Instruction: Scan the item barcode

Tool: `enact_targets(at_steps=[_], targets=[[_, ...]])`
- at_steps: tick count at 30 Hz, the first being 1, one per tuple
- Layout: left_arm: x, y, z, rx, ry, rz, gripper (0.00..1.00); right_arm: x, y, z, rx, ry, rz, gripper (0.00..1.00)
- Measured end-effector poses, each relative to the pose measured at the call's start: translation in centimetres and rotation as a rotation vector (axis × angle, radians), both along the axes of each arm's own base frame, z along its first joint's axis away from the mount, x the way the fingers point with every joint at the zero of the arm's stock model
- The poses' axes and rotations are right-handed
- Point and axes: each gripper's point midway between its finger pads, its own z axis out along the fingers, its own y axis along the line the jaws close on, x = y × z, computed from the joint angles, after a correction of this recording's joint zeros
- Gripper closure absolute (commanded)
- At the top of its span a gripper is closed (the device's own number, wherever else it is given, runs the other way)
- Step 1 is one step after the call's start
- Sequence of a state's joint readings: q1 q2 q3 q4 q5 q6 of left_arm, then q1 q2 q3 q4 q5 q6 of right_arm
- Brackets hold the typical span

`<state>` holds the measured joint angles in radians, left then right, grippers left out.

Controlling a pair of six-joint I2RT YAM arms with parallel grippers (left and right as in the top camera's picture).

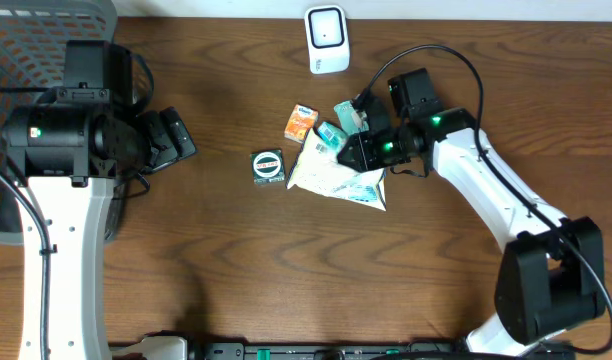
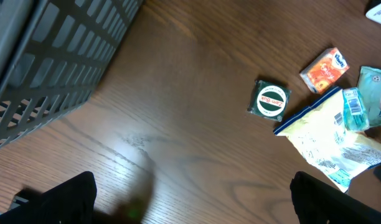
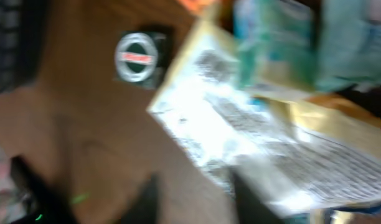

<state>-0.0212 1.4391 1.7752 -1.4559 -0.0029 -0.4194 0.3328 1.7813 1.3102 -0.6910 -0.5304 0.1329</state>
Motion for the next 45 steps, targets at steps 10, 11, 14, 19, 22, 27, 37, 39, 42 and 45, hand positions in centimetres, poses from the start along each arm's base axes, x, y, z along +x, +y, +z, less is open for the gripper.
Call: enact_targets(at_steps=[10, 11, 14, 19, 22, 27, 37, 39, 42, 45], targets=[[0.0, 0.0, 0.0, 0.000, 0.000, 0.000, 0.02, -0.8, -0.6, -7.3, -0.144, 0.177, -0.062, 0.99], [0.0, 0.0, 0.0, 0.000, 0.000, 0.000, 0.02, -1.4, -1.0, -8.1, -0.173, 0.210, -0.065, 0.99], [0.0, 0.0, 0.0, 0.000, 0.000, 0.000, 0.02, -2.7, -2.3, -8.9, -0.243, 0.269, -0.078, 0.99], [0.0, 0.0, 0.0, 0.000, 0.000, 0.000, 0.02, -3.9, -6.2, -8.8, -0.415, 0.320, -0.138, 0.99], [0.0, 0.0, 0.0, 0.000, 0.000, 0.000, 0.02, -4.1, -10.1, -8.2, -0.544, 0.342, -0.203, 0.96], [0.0, 0.0, 0.0, 0.000, 0.000, 0.000, 0.02, -2.0, -13.5, -4.4, -0.571, 0.287, -0.313, 0.83], [0.0, 0.0, 0.0, 0.000, 0.000, 0.000, 0.02, -6.0, -11.3, -1.0, -0.496, 0.345, -0.192, 0.88], [0.0, 0.0, 0.0, 0.000, 0.000, 0.000, 0.02, -7.0, -11.5, -2.1, -0.532, 0.364, -0.176, 0.90], [0.0, 0.0, 0.0, 0.000, 0.000, 0.000, 0.02, -7.5, -12.0, -4.3, -0.561, 0.359, -0.171, 0.88], [0.0, 0.0, 0.0, 0.000, 0.000, 0.000, 0.02, -6.9, -12.2, -6.5, -0.561, 0.313, -0.194, 0.84]])
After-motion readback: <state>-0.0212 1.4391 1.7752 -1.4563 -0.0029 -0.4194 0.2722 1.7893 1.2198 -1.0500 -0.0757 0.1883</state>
